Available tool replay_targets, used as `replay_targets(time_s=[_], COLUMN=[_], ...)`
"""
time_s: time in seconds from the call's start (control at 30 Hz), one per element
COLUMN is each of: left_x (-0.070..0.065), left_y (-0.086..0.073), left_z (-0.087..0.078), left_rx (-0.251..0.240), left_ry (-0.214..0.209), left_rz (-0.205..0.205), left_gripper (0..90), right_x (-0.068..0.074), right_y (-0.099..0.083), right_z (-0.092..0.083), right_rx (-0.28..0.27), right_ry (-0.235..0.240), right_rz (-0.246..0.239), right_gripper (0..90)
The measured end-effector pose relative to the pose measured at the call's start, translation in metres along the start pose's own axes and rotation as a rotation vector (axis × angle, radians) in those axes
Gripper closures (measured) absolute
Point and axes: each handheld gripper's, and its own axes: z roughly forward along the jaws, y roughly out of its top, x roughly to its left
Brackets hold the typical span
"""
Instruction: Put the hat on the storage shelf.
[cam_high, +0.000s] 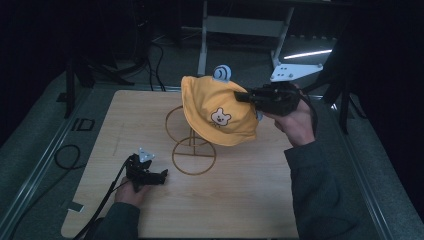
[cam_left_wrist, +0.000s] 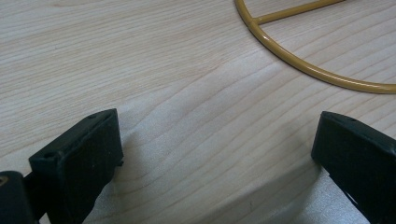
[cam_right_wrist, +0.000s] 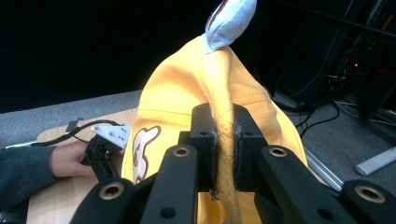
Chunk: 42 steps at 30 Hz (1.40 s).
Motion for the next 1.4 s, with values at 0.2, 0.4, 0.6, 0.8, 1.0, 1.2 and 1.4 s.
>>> replay_targets(time_s=[0.2, 0.4, 0.6, 0.8, 1.0, 1.2, 1.4], left_x=[0.0, 0.0, 0.0, 0.0, 0.0, 0.0, 0.0], left_y=[0.0, 0.0, 0.0, 0.0, 0.0, 0.0, 0.0], left_z=[0.0, 0.0, 0.0, 0.0, 0.0, 0.0, 0.0], left_rx=[-0.001, -0.002, 0.0, 0.002, 0.004, 0.004, 0.002], left_ry=[0.0, 0.002, 0.001, 0.0, -0.001, 0.0, 0.0], left_rz=[-0.001, -0.001, 0.0, 0.003, 0.003, 0.003, 0.001], left_gripper=[1.9, 1.9, 1.9, 1.9, 1.9, 1.9, 1.9], right_x=[0.001, 0.002, 0.003, 0.006, 0.009, 0.012, 0.014], right_y=[0.003, 0.006, 0.008, 0.014, 0.018, 0.02, 0.018], right_z=[0.005, 0.013, 0.024, 0.036, 0.048, 0.063, 0.078], right_rx=[-0.005, -0.006, -0.001, 0.012, 0.018, 0.038, 0.072], right_ry=[0.009, 0.021, 0.023, 0.024, 0.03, 0.029, 0.027], right_rz=[0.001, -0.001, -0.003, -0.02, -0.025, -0.032, -0.04], right_gripper=[82.0, 82.0, 82.0, 82.0, 82.0, 81.9, 81.5])
